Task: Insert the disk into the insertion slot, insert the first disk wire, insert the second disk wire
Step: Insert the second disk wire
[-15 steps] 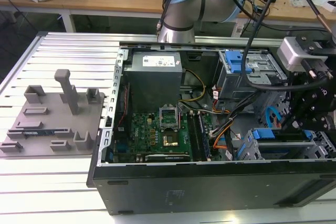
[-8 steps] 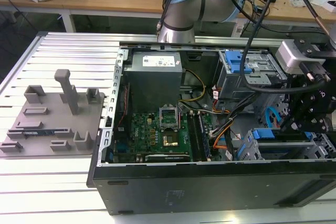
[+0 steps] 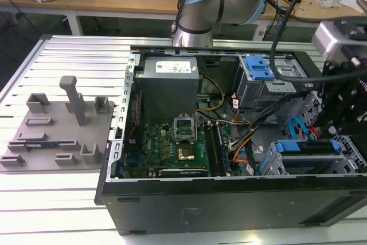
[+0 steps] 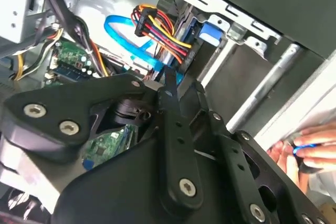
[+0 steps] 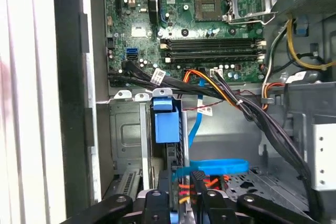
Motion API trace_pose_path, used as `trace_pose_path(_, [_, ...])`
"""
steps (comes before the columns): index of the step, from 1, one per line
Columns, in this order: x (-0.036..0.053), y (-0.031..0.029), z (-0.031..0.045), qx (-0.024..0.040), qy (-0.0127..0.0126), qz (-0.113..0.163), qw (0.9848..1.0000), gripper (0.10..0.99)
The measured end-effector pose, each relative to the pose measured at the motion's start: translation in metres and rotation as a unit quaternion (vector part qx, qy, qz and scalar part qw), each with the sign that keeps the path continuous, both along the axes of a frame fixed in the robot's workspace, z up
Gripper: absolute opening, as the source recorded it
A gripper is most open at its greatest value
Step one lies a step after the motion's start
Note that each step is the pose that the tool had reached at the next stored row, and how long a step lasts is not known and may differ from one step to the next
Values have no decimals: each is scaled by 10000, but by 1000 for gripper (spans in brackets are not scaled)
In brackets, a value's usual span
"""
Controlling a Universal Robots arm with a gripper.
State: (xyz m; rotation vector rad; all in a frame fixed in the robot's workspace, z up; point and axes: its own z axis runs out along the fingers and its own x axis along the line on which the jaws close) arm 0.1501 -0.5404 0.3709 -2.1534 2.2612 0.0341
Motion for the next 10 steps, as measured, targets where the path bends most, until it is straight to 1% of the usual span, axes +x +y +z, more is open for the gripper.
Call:
trace_pose_path(2, [0,12,145,0,-6,0,10000,282])
trace_pose_path(3, [0,14,169,0,-6,0,10000,216])
trace_pose_path(5, [0,15,170,-1,-6,0,10000,106])
trace_pose_path(10, [0,18,171,-3,-6,0,10000,106])
